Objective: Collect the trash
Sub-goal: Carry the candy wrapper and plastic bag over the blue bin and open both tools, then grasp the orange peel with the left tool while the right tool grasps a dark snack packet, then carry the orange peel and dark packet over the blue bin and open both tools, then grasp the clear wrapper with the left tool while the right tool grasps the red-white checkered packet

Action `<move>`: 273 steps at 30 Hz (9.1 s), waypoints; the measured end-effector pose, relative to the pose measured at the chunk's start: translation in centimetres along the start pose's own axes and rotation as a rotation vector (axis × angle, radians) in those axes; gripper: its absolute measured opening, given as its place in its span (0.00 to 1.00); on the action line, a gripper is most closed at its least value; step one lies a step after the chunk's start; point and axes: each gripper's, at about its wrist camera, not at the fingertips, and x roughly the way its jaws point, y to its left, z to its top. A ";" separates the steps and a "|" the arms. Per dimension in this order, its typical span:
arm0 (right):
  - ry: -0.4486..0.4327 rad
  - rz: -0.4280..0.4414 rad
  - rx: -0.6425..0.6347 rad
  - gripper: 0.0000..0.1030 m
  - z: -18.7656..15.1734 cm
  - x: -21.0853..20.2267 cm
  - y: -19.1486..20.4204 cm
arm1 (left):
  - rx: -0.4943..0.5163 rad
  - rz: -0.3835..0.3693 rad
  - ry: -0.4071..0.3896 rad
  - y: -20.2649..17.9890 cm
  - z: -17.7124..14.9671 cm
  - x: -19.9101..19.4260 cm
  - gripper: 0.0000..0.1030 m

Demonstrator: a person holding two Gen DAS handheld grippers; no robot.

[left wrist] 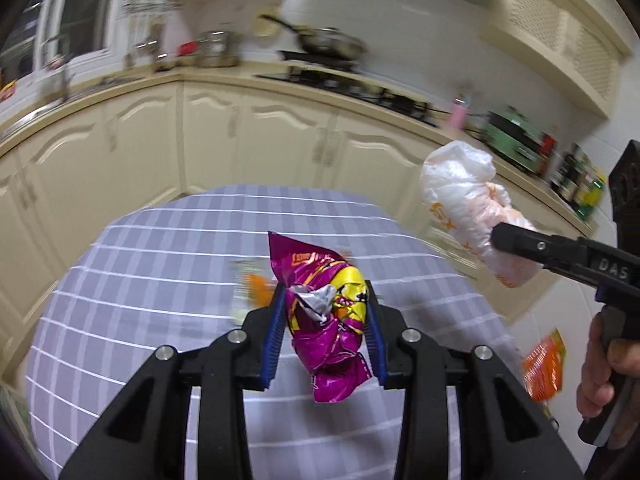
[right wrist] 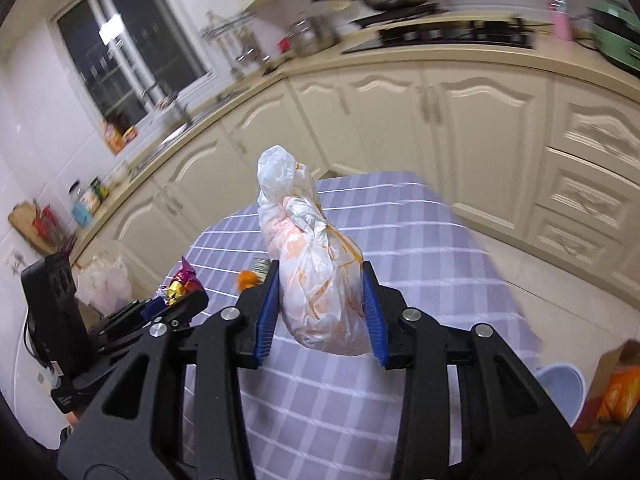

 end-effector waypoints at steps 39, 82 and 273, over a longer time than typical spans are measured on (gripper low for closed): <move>-0.017 -0.404 0.828 0.84 -18.8 -12.9 -38.6 | 0.634 -0.367 0.608 -42.9 -14.3 24.1 0.52; -0.117 -0.316 0.286 0.94 -3.9 -12.0 -13.2 | 0.345 -0.164 0.009 -21.9 -0.2 2.6 0.88; 0.072 -0.170 -0.126 0.94 1.1 7.3 4.2 | 0.010 0.256 0.059 7.6 1.1 4.8 0.91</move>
